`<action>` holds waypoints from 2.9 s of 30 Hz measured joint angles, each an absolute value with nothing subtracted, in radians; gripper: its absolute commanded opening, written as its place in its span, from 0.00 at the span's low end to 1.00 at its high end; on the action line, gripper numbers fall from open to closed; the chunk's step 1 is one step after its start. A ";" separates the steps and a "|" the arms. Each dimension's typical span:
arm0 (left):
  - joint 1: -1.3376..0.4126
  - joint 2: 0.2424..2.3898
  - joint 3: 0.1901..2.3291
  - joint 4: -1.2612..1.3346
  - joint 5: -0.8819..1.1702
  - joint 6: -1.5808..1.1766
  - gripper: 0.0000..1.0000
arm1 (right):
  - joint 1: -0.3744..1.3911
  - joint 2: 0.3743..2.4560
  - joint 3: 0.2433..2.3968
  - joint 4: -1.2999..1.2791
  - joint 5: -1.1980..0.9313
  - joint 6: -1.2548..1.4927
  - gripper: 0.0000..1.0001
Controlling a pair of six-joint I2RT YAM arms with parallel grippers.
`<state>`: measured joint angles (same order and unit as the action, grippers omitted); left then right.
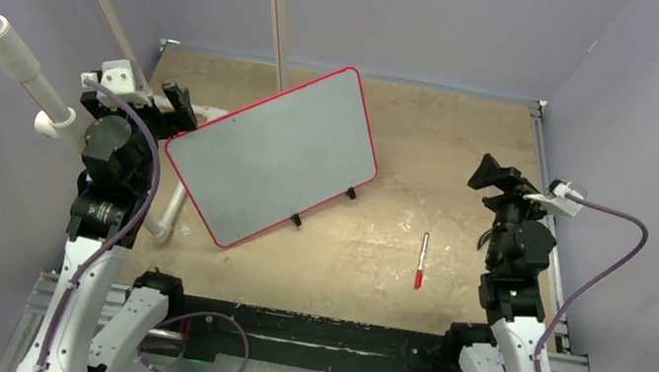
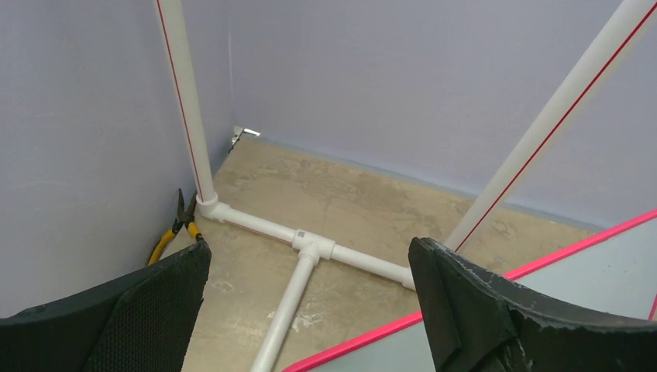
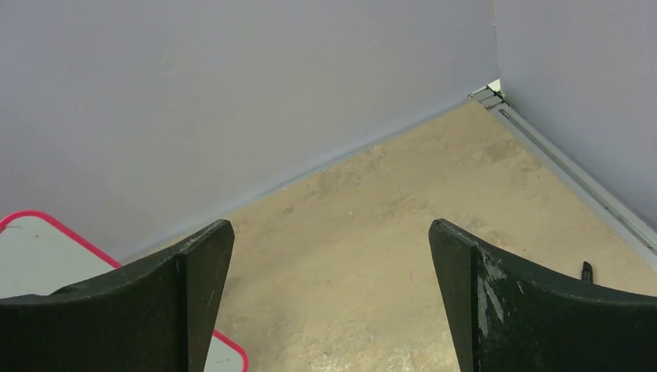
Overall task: Write a sentence on the whiteboard
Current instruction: Move the whiteboard to the center of the board.
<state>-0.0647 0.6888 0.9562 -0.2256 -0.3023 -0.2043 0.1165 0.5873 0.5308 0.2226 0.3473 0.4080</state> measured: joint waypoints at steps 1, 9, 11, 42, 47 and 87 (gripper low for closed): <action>-0.065 0.702 0.961 -0.226 -0.301 -0.209 0.99 | 0.117 0.591 0.533 0.220 0.345 0.408 0.99; -0.065 0.767 0.977 -0.265 -0.261 -0.231 0.99 | 0.117 0.618 0.541 0.190 0.290 0.413 0.99; -0.065 0.772 0.997 -0.303 -0.230 -0.244 0.99 | 0.117 0.628 0.542 0.184 0.269 0.413 0.99; -0.066 0.614 1.020 -0.747 -0.156 -0.567 0.99 | 0.117 0.700 0.546 0.195 0.036 0.372 0.99; -0.065 0.625 0.947 -0.766 -0.157 -0.587 0.99 | 0.117 0.700 0.546 0.195 0.032 0.368 0.99; -0.106 0.738 0.803 -0.503 0.052 -0.695 0.90 | 0.117 0.733 0.546 0.195 0.008 0.364 0.99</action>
<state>-0.1059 0.7380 0.8028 -0.5034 0.0521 -0.6949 0.1165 0.7330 0.5457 0.1951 0.0082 0.3641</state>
